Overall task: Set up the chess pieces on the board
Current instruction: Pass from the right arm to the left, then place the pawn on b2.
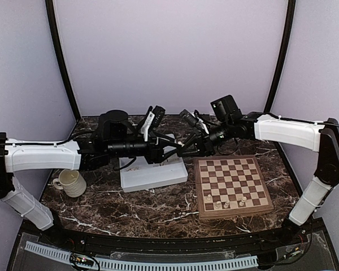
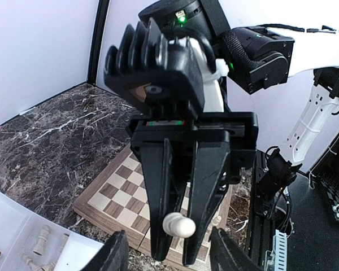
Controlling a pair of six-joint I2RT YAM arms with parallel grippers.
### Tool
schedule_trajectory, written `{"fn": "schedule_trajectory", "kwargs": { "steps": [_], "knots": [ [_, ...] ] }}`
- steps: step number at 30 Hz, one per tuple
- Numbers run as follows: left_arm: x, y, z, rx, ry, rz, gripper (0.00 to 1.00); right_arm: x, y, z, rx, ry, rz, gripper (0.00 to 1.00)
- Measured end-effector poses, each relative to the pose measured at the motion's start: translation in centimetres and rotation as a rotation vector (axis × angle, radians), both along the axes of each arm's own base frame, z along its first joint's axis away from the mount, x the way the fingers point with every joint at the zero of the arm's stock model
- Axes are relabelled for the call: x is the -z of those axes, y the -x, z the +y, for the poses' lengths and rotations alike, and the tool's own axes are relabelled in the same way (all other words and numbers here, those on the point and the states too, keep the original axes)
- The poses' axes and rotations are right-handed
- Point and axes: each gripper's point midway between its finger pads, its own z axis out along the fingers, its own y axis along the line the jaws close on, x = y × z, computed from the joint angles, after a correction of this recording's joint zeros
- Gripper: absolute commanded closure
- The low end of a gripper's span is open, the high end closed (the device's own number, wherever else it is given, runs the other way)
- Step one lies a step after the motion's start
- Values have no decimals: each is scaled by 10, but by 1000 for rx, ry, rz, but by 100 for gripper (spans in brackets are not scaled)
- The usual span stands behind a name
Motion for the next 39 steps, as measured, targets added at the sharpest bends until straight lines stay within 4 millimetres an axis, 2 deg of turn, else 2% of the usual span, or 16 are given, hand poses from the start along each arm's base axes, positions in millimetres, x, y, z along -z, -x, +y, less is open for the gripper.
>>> {"fn": "schedule_trajectory", "kwargs": {
  "steps": [6,20,21,25,28,31,33,36,39],
  "knots": [
    [8,-5,-4,-19,-18,0,57,-3,2,0,-7,-9,17,92],
    [-2,-5,-15,17,15,-7,88,-2,2,0,-5,-8,22,91],
    [-1,-5,-15,19,14,-5,90,-1,2,0,-5,-7,24,89],
    [3,-5,-17,23,9,5,93,3,1,-2,-1,5,20,61],
    [4,-7,-18,19,4,9,94,10,2,-10,-5,35,-39,53],
    [3,-8,-19,19,-3,8,93,4,-2,-32,26,60,-132,51],
    [1,-9,-22,21,-9,3,93,-9,-16,-62,100,60,-204,51],
    [5,-8,-33,43,-45,-5,93,-24,-43,-123,276,68,-303,51],
    [17,-3,-55,92,-104,-16,93,-12,-57,-175,442,113,-321,51]
  ]
}}
